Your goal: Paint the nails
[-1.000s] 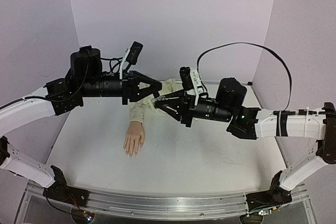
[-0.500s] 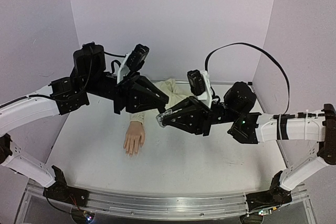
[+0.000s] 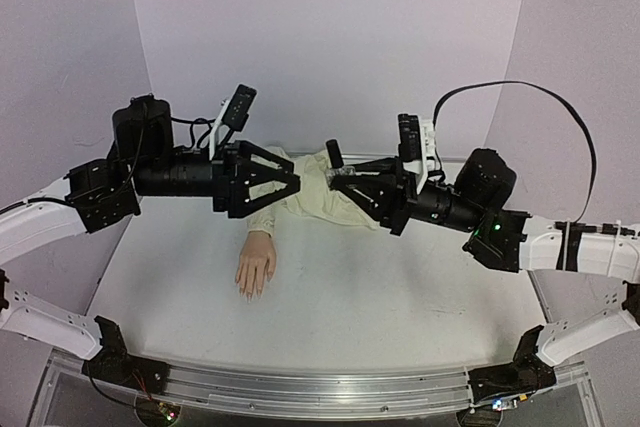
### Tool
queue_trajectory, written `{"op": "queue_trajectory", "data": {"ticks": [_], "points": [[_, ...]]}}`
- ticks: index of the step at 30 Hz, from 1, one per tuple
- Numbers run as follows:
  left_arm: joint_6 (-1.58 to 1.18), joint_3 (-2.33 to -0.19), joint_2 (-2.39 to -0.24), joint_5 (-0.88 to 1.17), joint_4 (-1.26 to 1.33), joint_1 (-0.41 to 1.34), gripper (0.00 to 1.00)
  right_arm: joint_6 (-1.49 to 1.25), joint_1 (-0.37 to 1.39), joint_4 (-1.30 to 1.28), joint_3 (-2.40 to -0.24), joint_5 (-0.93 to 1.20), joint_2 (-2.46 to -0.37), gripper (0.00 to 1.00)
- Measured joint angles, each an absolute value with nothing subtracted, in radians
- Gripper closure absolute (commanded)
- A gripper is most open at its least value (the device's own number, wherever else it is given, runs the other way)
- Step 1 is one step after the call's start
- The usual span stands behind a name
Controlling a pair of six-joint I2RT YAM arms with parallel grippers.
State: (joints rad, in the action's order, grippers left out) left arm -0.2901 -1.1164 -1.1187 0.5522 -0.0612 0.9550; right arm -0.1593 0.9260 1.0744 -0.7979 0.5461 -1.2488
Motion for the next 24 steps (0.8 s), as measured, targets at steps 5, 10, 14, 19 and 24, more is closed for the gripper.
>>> {"op": "queue_trajectory", "data": {"ticks": [5, 10, 14, 19, 24], "points": [[-0.414, -1.18, -1.219, 0.398, -0.07, 0.955, 0.15, -0.072, 0.941, 1.012, -0.798, 0.298, -1.283, 1.0], [-0.484, -1.223, -1.29, 0.283, -0.078, 0.955, 0.26, 0.024, 0.995, 0.955, -0.813, 0.078, -1.345, 1.0], [-0.513, -1.266, -1.335, 0.229, -0.078, 0.954, 0.38, 0.083, 1.037, 0.933, -0.836, -0.046, -1.385, 1.0], [-0.533, -1.295, -1.372, 0.194, -0.078, 0.954, 0.45, 0.125, 1.056, 0.936, -0.851, -0.123, -1.411, 1.0], [-0.55, -1.295, -1.386, 0.178, -0.079, 0.954, 0.54, 0.145, 1.057, 0.953, -0.853, -0.15, -1.434, 1.0]]}}
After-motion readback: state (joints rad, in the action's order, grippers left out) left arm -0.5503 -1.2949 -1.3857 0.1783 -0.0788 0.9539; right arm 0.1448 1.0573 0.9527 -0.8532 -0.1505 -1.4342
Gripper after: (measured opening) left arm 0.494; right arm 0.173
